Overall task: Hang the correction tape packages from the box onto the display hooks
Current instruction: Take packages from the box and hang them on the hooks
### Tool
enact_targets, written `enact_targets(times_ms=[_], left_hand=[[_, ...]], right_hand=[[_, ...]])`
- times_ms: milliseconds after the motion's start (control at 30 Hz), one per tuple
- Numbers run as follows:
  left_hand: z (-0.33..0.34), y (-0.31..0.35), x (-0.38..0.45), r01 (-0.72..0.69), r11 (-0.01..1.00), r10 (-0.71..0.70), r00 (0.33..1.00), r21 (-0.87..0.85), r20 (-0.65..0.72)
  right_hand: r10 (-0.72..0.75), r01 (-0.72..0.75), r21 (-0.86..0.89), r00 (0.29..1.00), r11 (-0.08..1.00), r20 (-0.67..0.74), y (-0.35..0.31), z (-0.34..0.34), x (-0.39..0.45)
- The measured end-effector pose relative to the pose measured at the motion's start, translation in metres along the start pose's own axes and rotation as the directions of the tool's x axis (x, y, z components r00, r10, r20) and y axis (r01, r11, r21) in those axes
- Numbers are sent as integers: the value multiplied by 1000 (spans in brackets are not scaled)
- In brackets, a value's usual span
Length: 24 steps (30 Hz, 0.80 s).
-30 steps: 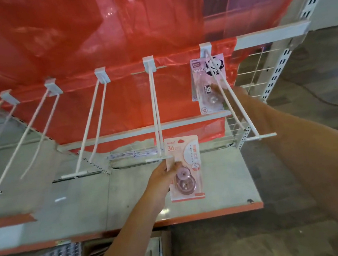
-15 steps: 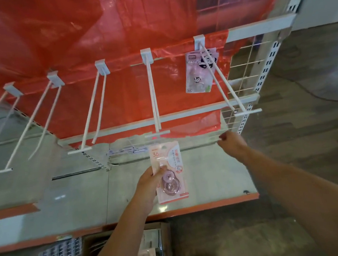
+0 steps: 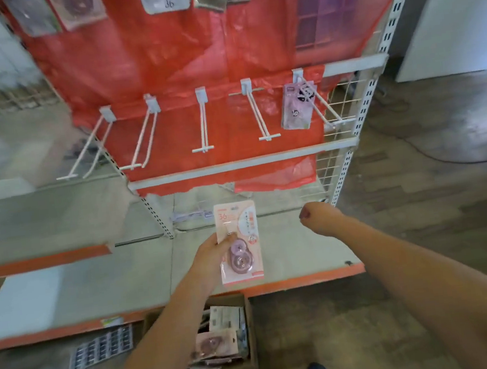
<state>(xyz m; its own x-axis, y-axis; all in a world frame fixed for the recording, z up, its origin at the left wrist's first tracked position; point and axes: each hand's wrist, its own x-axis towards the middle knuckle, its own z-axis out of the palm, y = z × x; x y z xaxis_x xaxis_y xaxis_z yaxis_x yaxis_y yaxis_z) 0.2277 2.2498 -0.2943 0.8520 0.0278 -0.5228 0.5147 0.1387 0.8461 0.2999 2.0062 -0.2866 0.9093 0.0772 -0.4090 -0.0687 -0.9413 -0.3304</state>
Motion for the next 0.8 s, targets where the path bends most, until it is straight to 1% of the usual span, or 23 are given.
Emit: enact_targets(times_ms=[100,133,200,300,433,667,800], left_hand=[[-11,24,-35,-99,994,96,993,43,62],[-13,35,-44,-128,990,124,990,63,69],[-17,61,-62,-188,981,183,980,50,77],[-24,107,-83,-270,963,267,961,24,74],[-37,169,-97,-385,923,384,921,14,71],[-60,244,-77,-494,867,496,868,-60,30],[-71,285,-66,-547,827,545,837,-129,-50]], right_hand=[[-71,67,-55,995,996,-75,-31,-31,-33],[-80,73,-85,994,994,-79,-42,-45,-45],[-112,93,-129,982,987,-149,-64,-74,-64],[-150,134,-78,953,988,-265,-96,-116,-86],[-221,203,-91,916,975,-333,-138,-160,-98],[-365,320,-178,853,930,-372,-200,-202,-77],[-430,380,-204,832,902,-350,-233,-223,-57]])
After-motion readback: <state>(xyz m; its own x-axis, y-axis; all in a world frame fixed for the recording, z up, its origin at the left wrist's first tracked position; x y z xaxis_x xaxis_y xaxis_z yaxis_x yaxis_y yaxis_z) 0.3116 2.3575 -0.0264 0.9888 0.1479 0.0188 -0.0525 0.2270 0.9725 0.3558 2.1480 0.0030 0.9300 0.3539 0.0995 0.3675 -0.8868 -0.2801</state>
